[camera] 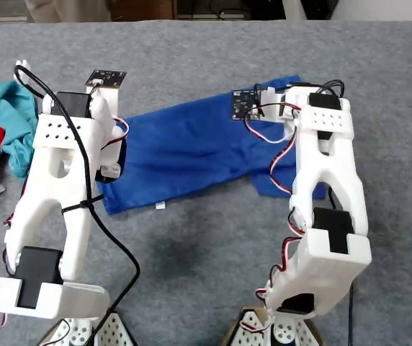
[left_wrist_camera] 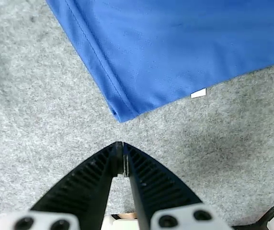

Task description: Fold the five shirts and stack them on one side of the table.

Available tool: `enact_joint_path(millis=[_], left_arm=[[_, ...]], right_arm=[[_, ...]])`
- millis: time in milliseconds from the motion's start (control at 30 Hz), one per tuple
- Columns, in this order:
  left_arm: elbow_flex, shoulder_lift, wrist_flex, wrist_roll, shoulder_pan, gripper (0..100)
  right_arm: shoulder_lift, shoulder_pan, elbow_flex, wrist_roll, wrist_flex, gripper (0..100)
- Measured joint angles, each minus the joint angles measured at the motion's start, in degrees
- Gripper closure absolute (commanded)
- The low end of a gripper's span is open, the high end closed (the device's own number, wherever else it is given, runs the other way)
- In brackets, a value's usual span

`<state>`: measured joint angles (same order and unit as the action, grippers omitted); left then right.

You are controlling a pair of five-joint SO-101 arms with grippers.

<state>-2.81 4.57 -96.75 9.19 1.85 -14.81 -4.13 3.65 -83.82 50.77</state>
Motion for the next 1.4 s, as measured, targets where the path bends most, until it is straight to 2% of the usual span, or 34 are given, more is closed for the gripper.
enact_joint_path(millis=[133,333,500,667,833,1067,1400], left_arm=[[0.0,0.0,0.0,0.0,0.0,98],[0.0,0.0,0.0,0.0,0.0,98],[0.0,0.0,0.0,0.0,0.0,98],[0.0,0.0,0.0,0.0,0.0,98],[0.0,0.0,0.0,0.0,0.0,98],[0.0,0.0,0.0,0.0,0.0,98],[0.0,0.0,0.0,0.0,0.0,98]], right_arm=[[2.2,0.0,0.1,0.3,3.5,69.9],[14.9,0.0,6.0,1.2,12.9,70.1],[24.8,-0.4,19.3,1.2,14.2,79.3],[28.4,-0.4,33.5,1.2,7.6,82.6],[28.5,-2.1,40.6,1.2,0.7,82.7],[28.0,-4.3,42.5,1.2,-2.8,82.7],[16.4,-5.5,41.3,1.2,-5.4,82.5]])
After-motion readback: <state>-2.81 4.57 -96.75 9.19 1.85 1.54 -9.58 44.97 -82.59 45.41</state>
